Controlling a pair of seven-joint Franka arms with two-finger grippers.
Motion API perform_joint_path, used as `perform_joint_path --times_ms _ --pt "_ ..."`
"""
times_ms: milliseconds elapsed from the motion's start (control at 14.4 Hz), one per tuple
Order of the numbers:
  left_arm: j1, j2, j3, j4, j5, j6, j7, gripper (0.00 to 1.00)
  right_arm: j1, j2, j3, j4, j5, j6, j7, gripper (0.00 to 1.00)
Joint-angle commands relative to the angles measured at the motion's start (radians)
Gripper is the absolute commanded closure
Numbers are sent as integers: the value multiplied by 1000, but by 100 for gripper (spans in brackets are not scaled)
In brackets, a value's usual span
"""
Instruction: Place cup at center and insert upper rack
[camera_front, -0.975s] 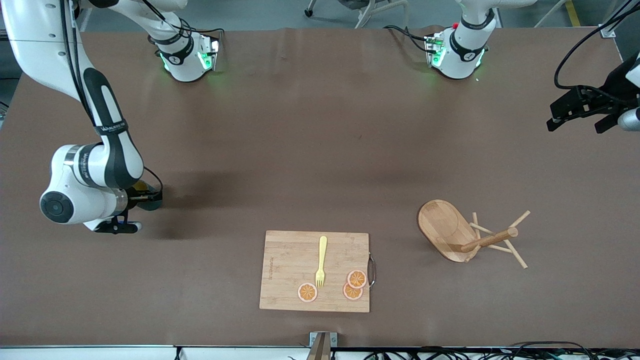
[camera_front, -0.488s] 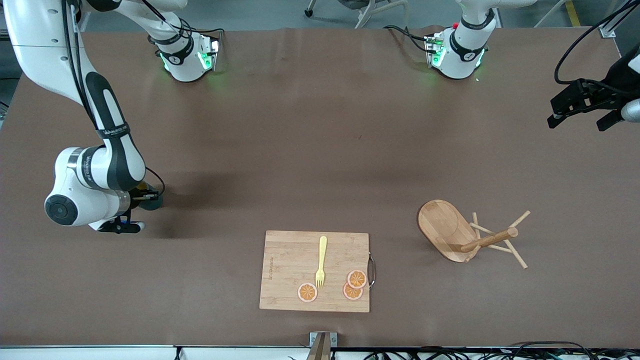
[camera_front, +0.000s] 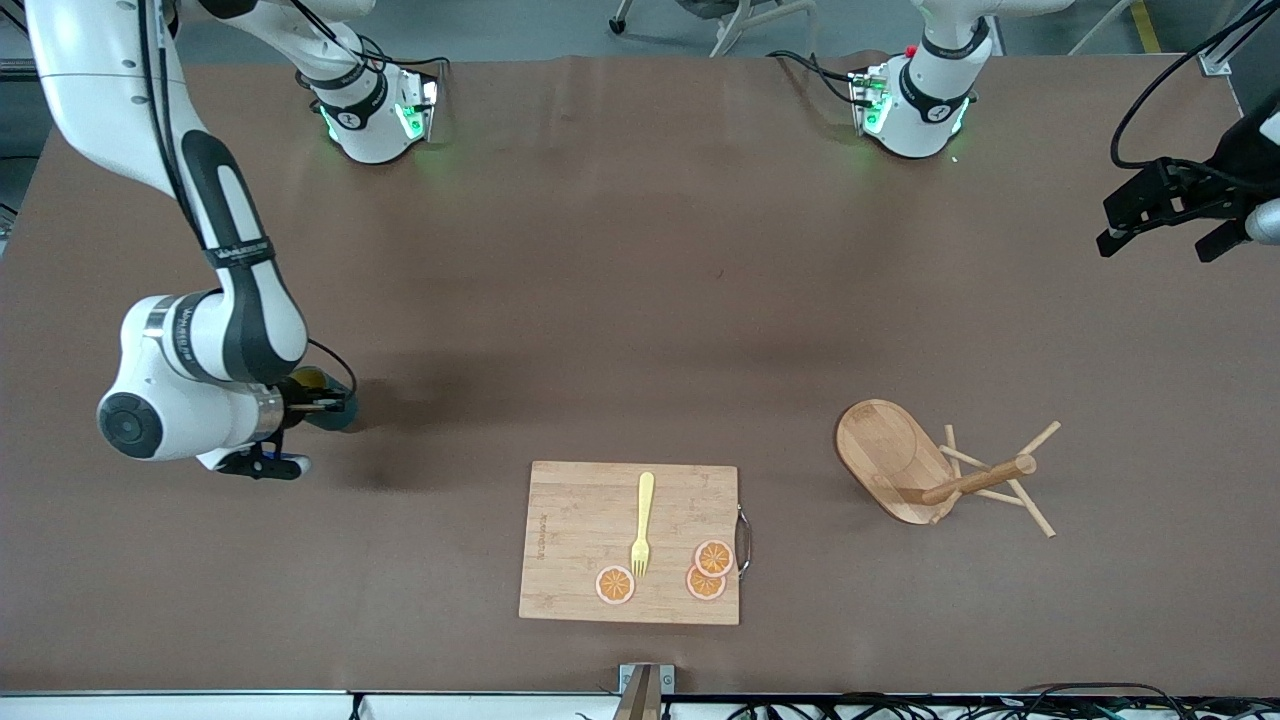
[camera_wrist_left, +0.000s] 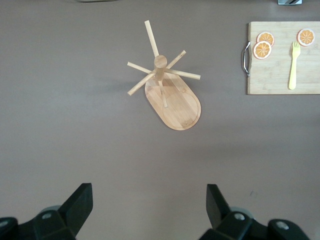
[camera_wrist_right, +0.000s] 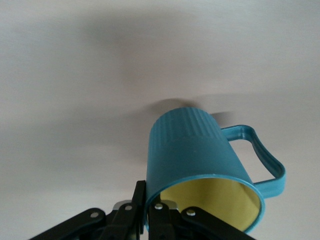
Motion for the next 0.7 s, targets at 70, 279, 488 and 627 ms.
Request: perform_joint_path --times_ms 70,279,488,627 --pt "0 -6 -5 -7 16 7 11 0 182 -3 -7 58 17 -5 152 100" --pt "-4 -3 -16 -10 5 3 0 0 302 22 -7 104 140 -5 268 100" --pt "-23 12 -43 -9 2 7 -12 0 435 77 -7 175 149 -5 446 100" --pt "-28 14 -85 -13 2 2 -82 0 544 111 -7 225 151 0 569 100"
